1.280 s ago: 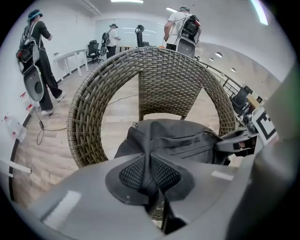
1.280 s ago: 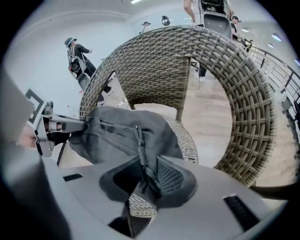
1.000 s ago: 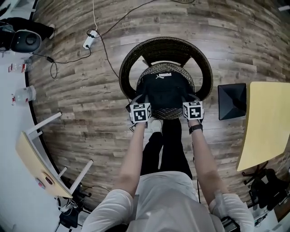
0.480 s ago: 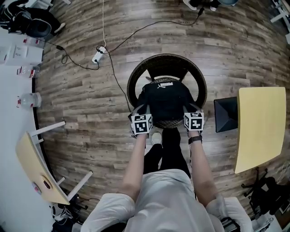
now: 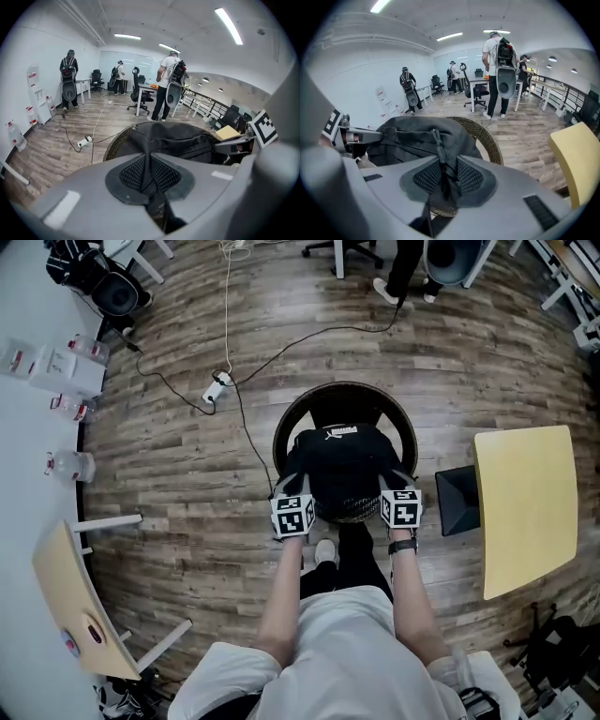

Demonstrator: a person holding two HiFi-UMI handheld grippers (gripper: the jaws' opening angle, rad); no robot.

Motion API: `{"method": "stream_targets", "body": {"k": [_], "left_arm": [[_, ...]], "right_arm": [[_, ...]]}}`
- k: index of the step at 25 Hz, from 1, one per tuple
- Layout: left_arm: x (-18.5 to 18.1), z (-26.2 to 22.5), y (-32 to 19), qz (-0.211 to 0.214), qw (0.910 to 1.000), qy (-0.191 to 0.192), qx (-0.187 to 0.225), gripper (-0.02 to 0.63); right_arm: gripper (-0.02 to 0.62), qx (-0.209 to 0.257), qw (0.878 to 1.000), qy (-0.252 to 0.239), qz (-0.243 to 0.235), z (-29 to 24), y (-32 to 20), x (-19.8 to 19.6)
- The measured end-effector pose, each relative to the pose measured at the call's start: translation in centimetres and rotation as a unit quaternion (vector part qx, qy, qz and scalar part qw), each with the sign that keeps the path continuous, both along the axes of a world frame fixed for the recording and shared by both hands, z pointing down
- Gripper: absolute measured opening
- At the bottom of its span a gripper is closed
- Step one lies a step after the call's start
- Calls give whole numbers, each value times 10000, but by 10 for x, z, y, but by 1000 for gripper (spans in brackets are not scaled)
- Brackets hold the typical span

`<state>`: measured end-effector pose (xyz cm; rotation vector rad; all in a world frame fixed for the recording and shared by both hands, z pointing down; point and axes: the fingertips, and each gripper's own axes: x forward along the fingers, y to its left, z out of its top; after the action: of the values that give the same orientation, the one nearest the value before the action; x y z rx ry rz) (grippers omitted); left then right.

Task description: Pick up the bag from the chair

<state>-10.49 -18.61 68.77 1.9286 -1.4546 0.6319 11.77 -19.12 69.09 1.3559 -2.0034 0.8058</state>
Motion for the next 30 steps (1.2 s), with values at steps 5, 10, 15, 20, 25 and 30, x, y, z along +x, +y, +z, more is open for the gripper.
{"method": "stream_targets", "body": {"k": [5, 10, 15, 20, 25, 30], "left_arm": [[3, -40, 10, 45, 9996, 67, 280, 38], [4, -76, 4, 168, 9982, -1, 581, 38], [-7, -114, -2, 113, 9955, 17, 940, 38], [-8, -155, -5, 95, 9922, 184, 1229, 37], [-14, -195, -7, 25, 9857, 141, 1678, 37], [-26, -237, -6, 19, 9773, 140, 2113, 37]], "right_arm": [[102, 323, 9994, -30, 129, -44, 8, 3], [101, 492, 9979, -252, 338, -82, 8, 5], [101, 859, 9957, -276, 216, -124, 6, -6], [101, 1248, 9917, -225, 210, -164, 2, -7], [101, 1629, 9861, -289, 150, -204, 2, -13], [101, 2042, 9783, -330, 86, -245, 4, -25]]}}
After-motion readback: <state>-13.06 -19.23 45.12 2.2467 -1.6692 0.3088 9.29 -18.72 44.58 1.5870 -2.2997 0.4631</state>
